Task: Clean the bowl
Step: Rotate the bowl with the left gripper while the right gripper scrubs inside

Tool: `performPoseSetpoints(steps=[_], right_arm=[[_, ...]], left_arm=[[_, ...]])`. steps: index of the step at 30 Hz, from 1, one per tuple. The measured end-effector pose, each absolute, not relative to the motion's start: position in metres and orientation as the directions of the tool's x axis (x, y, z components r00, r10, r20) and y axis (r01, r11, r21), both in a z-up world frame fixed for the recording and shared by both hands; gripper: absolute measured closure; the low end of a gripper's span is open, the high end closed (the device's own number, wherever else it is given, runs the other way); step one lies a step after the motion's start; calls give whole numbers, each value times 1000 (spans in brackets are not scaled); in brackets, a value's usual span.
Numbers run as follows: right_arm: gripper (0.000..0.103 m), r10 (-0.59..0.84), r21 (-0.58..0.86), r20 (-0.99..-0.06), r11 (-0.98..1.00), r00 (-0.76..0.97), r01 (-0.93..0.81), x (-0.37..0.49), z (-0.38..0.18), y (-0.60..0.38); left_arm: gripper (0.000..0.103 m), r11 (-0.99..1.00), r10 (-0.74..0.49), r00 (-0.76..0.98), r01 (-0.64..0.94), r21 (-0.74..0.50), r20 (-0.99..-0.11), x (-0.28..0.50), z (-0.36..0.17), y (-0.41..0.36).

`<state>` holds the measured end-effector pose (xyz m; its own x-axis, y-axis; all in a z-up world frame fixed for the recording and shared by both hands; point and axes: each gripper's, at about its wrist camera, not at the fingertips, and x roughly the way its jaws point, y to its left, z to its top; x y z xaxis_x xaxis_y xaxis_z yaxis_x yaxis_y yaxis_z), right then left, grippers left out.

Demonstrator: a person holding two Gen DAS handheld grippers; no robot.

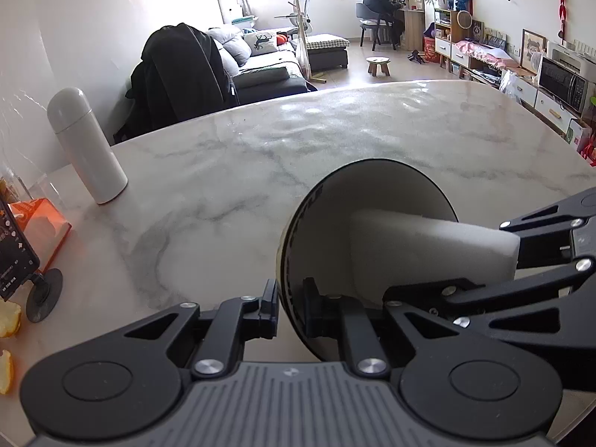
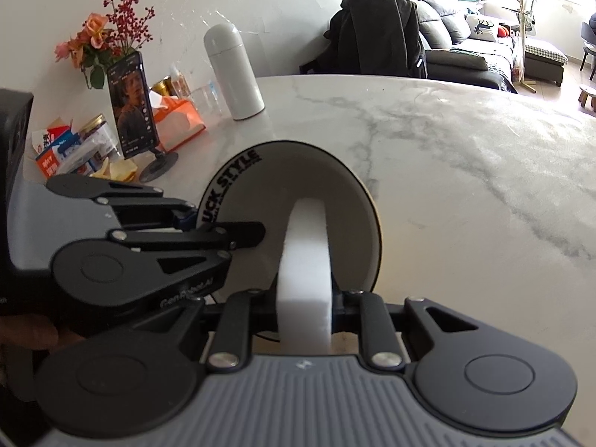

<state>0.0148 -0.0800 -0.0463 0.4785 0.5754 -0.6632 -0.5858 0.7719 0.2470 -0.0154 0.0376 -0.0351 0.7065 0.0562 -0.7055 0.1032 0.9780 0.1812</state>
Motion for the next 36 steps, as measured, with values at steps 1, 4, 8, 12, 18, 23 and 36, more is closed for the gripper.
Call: performPoseSetpoints(steps=[1,4,8,12,18,23,36], right_arm=[[82,575,247,-660,773,483,-584,15,-45,-81],[82,564,226,-650,783,509,-579,16,-39,-82],[82,552,216,-647,795,526,-568,18,-36,-86],[82,556,222,-649,791,519,-571,18,-39,-85],[82,569,235,-672,771,475,-591,16,-47,-80],[82,574,244,-677,765,460,-596,15,-52,-79],[82,571,236,-683,762,455,-603,14,-56,-79]], left_arm=[[90,978,57,706,102,180,-706,-15,-35,38],[90,979,60,704,97,180,-707,-14,-36,38],[90,979,66,705,93,184,-706,-15,-36,37],[89,977,68,705,97,191,-706,-16,-36,35],[82,975,64,703,106,194,-708,-15,-35,36],[77,973,67,705,110,203,-706,-14,-34,35],[70,958,86,723,129,256,-685,-12,-24,26]])
